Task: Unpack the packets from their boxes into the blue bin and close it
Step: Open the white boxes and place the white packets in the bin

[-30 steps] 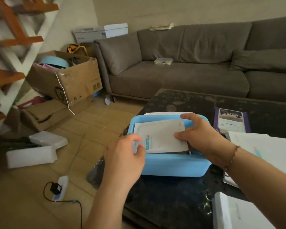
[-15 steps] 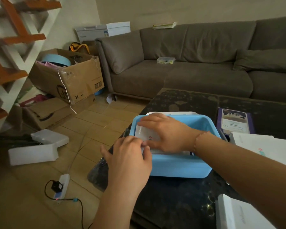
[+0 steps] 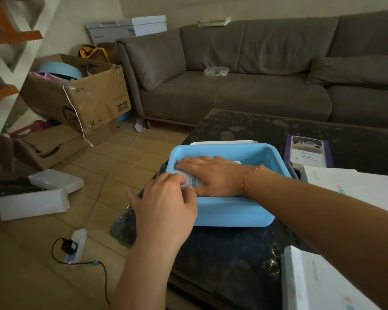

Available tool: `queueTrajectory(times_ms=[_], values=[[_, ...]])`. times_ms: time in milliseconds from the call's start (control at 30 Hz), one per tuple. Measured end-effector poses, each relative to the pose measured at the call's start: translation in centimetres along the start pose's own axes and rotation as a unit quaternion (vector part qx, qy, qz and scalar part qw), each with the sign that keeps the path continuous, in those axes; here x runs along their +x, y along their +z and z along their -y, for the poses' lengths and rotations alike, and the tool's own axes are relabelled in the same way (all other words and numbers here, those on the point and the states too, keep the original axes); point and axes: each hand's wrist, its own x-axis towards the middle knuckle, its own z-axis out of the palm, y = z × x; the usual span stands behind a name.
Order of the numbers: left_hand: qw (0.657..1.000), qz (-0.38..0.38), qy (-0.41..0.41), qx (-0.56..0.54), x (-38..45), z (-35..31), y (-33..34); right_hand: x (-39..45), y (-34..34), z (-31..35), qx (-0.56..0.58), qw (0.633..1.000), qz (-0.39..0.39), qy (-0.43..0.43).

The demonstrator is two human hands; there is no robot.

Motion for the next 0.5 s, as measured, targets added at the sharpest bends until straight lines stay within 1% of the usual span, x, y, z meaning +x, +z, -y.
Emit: queueTrajectory(times_ms=[67,100,167,200,233,267,300,333,367,400,433,500], values=[[1.000,-0.014,0.019,-0.014,0.1,0.3,0.2,-0.9,-1.1,0.1,0.048,0.998,-0.038,-0.006],[0.998,-0.031,0.039,-0.026,0.1,0.4,0.3,-1.7,-1.9,0.0,0.085,0.993,-0.078,-0.002],[0.988,-0.103,0.092,-0.062,-0.3,0.1,0.5,-4.4,-3.4,-0.2,0.128,0.967,-0.219,0.012],[0.979,-0.144,0.120,-0.083,-0.8,-0.3,0.6,-6.5,-3.8,-0.2,0.130,0.944,-0.300,0.031],[0.969,-0.170,0.150,-0.103,-1.5,-0.9,0.6,-9.0,-3.7,0.0,0.130,0.919,-0.368,0.053],[0.960,-0.173,0.184,-0.124,-2.3,-1.5,0.8,-11.8,-3.1,0.2,0.129,0.898,-0.415,0.075],[0.953,-0.151,0.219,-0.144,-3.3,-2.0,1.3,-14.9,-2.2,0.8,0.130,0.885,-0.435,0.099],[0.951,-0.104,0.244,-0.158,-4.3,-2.5,1.9,-18.0,-1.0,1.5,0.135,0.883,-0.433,0.122],[0.955,-0.038,0.249,-0.156,-5.4,-2.8,2.5,-20.6,0.5,2.5,0.143,0.887,-0.416,0.142],[0.962,0.039,0.238,-0.132,-6.3,-3.1,3.3,-22.8,2.1,3.5,0.136,0.895,-0.392,0.163],[0.964,0.112,0.222,-0.090,-7.0,-3.3,4.1,-24.4,3.7,4.4,0.102,0.908,-0.365,0.180],[0.955,0.220,0.198,-0.018,-8.2,-3.5,5.9,-26.0,6.8,5.9,0.034,0.934,-0.289,0.206]])
